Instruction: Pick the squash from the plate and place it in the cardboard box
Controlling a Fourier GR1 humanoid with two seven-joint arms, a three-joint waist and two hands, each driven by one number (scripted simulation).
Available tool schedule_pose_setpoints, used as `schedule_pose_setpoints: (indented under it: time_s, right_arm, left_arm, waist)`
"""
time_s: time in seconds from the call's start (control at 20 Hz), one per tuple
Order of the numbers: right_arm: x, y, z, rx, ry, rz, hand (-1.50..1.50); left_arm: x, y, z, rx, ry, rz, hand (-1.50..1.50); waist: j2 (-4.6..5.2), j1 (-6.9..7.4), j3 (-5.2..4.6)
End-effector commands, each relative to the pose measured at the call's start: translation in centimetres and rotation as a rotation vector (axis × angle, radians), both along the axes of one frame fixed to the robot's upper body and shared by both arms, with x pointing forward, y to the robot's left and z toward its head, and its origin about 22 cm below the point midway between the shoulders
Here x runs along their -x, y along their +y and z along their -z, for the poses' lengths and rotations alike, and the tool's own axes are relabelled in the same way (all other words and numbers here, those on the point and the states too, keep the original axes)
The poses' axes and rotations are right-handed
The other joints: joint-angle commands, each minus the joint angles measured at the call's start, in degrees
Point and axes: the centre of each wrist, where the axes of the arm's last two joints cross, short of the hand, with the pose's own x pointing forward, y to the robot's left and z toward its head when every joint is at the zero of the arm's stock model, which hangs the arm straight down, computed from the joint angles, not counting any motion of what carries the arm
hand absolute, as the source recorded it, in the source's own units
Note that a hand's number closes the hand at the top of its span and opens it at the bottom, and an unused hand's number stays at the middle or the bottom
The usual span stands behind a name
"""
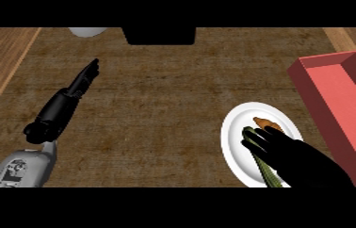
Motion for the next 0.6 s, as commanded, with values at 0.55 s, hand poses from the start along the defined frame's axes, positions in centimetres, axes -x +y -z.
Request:
schedule_pose_setpoints:
  time_s: [0.55]
  right_arm:
    - [-2.6,0.2,3.7,0.038,0.02,0.007,-1.5]
  left_arm:
    - [-0.8,-0.9,-1.1,-0.012,-0.001,-0.009,0.0]
  waist:
    - [0.02,-0.01,0.0]
